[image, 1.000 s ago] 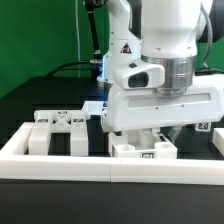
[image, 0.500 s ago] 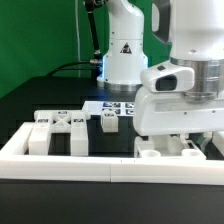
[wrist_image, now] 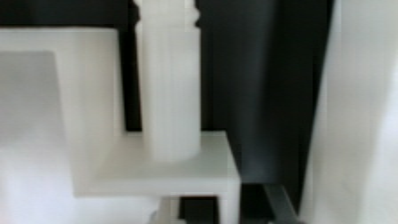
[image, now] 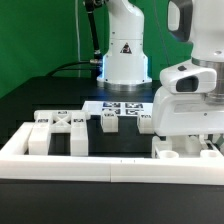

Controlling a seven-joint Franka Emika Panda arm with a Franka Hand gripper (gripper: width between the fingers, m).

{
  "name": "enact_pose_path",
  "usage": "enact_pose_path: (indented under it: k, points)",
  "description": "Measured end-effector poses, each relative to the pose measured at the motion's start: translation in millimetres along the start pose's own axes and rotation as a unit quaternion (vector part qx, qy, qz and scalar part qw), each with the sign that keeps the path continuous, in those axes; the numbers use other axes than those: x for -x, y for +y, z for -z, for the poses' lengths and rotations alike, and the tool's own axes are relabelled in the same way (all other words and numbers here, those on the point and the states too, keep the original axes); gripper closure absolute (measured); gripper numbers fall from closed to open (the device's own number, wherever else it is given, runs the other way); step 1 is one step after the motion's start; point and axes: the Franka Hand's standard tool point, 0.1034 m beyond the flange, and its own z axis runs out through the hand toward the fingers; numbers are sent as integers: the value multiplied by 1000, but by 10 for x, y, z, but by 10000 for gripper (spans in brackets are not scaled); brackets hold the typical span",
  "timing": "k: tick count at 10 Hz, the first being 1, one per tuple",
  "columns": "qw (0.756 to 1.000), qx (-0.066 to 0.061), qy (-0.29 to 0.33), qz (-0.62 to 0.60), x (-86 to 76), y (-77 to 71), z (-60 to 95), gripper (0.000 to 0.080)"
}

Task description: Assemble chair

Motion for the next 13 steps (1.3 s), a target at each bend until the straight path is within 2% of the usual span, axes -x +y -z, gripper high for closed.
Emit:
enact_pose_path:
  k: [2,5,7,8,9,10,11,12,13]
  points:
    - [1000,-1,-1,4,9,-72,-2,765]
    - [1000,-1,-2,5,18,-65,-10,765]
    - [1000,6,-2,-2,8,65,-11,517]
    - [1000,8,-2,-5,4,121,-11,517]
    - [1000,11,-2,-3,14,181,-2,332]
    - [1000,11,-4,7,97,238,54,214]
    - [1000,11,-6,6,162,245,142,214]
    - [1000,11,-8,7,211,253,233,162]
    - [1000,11,-7,7,258,275,325,153]
